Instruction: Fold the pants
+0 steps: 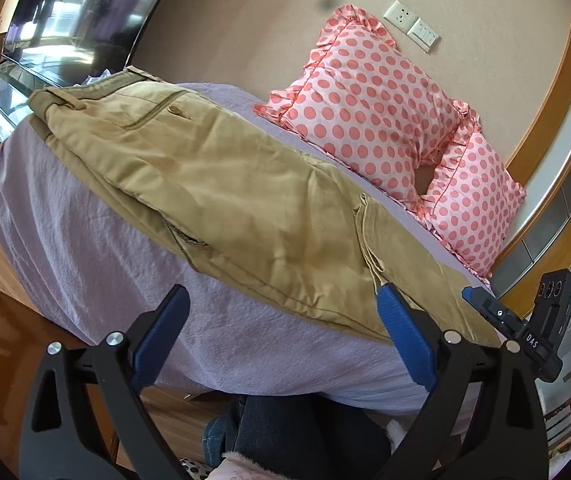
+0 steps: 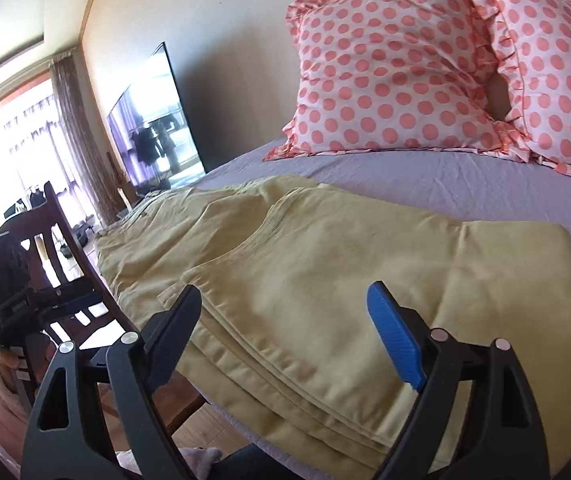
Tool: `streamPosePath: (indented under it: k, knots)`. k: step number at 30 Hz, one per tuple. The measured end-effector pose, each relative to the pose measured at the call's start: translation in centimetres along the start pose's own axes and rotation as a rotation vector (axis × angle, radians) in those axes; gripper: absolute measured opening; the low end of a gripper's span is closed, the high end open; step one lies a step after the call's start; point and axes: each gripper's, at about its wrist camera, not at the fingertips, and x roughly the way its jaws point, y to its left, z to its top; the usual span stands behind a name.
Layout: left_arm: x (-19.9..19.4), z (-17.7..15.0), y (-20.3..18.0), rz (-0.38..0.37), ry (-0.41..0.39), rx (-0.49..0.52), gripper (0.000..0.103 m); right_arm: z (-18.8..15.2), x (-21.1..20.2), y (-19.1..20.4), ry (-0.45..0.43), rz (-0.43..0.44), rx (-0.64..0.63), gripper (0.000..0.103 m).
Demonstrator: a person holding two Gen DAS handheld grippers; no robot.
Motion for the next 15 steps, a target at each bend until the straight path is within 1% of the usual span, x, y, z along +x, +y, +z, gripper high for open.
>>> streamPosePath:
  k: [3, 7, 11, 13, 15]
  knots:
    - [1.0, 0.2, -0.3, 0.012, 0.014, -0.001, 0.094, 0.3, -0.1, -2.0, -0.002, -0.024, 0.07, 0.088]
    - [1.7, 1.0, 0.0, 0.035, 0.0, -0.031, 0.094, -0.3, 0.0, -3.3, 0.004, -0.027, 0.139, 0.088]
    - [1.7, 2.6, 0.9, 0.067, -0.032, -0.071, 0.093, -0.4, 0.0, -3.4, 0.002, -0.022, 0.148, 0.089]
    - [1.4, 3.7, 1.7, 0.098, -0.058, -0.086, 0.093, -0.4, 0.0, -3.4, 0.002, -0.021, 0.151, 0.089]
    - [1.4, 5.1, 3.2, 0.137, -0.075, -0.122, 0.093, -0.5, 0.0, -3.4, 0.003, -0.019, 0.156, 0.089]
